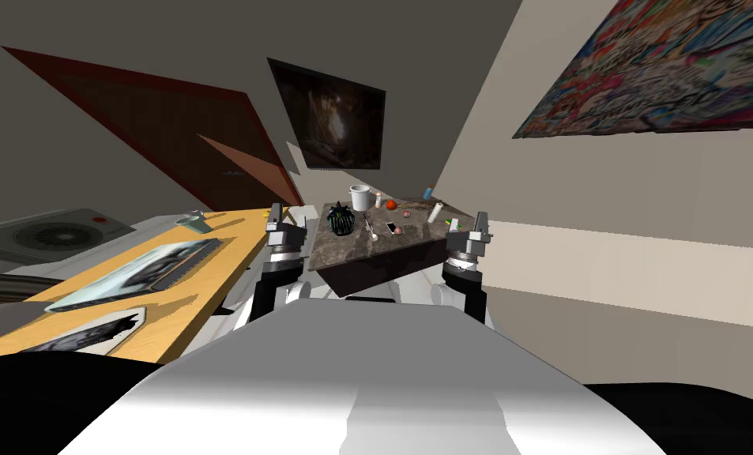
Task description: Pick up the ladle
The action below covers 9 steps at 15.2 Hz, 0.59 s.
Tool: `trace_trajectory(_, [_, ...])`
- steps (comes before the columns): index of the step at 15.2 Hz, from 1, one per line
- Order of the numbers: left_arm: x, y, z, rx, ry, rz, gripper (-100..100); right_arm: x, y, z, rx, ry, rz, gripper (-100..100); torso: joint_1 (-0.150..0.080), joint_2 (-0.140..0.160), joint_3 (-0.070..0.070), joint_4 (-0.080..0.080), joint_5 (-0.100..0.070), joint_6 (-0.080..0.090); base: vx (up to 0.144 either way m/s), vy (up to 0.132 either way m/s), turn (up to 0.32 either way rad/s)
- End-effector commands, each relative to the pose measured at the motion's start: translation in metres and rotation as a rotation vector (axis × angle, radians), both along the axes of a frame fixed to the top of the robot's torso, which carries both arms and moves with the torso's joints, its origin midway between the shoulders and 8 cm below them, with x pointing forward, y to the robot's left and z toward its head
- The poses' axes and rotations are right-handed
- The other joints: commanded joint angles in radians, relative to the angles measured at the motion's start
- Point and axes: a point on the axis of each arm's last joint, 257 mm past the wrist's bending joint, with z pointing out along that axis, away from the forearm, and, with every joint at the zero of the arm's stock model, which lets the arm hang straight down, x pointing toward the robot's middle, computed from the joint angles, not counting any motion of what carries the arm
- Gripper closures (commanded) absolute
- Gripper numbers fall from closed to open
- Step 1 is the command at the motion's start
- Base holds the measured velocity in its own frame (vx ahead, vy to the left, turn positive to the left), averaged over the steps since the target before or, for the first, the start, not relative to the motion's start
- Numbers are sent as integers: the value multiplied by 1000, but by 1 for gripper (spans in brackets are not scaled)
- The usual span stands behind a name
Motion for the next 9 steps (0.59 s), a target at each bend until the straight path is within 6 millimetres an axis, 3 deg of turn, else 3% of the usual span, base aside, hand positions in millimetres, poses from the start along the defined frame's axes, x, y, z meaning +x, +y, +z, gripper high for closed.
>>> trace_trajectory(1, [3, -6, 0, 56, 7, -13, -100, 0, 0, 0, 0, 0, 0, 0, 0, 0, 0, 0, 0, 0, 3, -5, -33])
trace_trajectory(9, [14, -30, -6, 303, 16, -35, -100, 0, 0, 0, 0, 0, 0, 0, -1, -1, -1, 0, 0, 0, 12, -16, -65])
